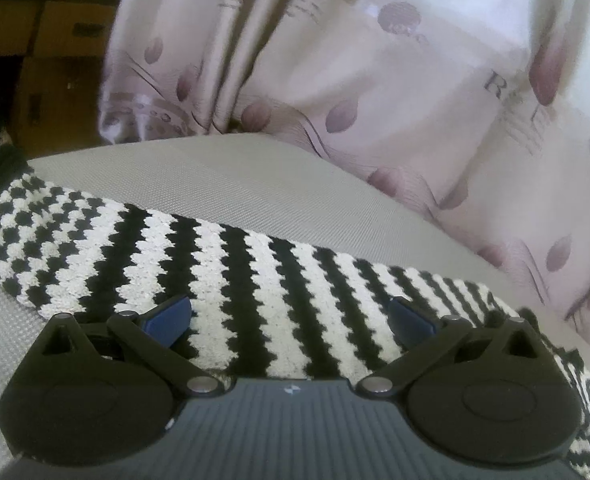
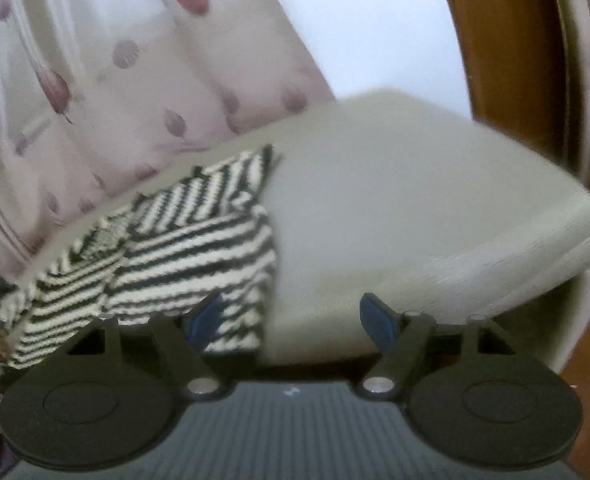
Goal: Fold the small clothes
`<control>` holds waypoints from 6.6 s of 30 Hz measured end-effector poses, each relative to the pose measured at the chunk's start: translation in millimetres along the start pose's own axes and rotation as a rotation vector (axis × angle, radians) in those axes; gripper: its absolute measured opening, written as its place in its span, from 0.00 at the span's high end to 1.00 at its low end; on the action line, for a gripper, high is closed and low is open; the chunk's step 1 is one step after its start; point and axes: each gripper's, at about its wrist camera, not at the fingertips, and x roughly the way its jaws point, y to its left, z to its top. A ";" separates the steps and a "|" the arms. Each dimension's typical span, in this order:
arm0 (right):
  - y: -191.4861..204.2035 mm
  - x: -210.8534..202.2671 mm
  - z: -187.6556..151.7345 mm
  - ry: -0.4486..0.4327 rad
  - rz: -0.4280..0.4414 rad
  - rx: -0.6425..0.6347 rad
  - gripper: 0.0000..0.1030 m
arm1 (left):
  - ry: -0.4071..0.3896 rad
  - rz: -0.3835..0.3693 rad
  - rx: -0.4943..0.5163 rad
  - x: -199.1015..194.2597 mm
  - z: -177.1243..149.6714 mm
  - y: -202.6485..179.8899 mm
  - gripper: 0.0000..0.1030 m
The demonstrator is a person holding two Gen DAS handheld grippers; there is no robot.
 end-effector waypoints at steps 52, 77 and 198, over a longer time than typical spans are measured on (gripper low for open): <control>86.6 45.8 10.5 -0.053 0.252 -0.022 0.86 | -0.019 -0.198 -0.030 -69.6 154.6 -16.5 0.84; 5.9 68.8 3.1 -0.085 0.306 0.173 0.86 | 0.240 -0.638 0.420 -8.2 -50.8 -413.1 0.84; -18.8 31.0 -22.5 -0.211 0.039 -0.111 0.37 | 0.097 -0.109 0.544 -59.2 -69.1 -160.8 0.00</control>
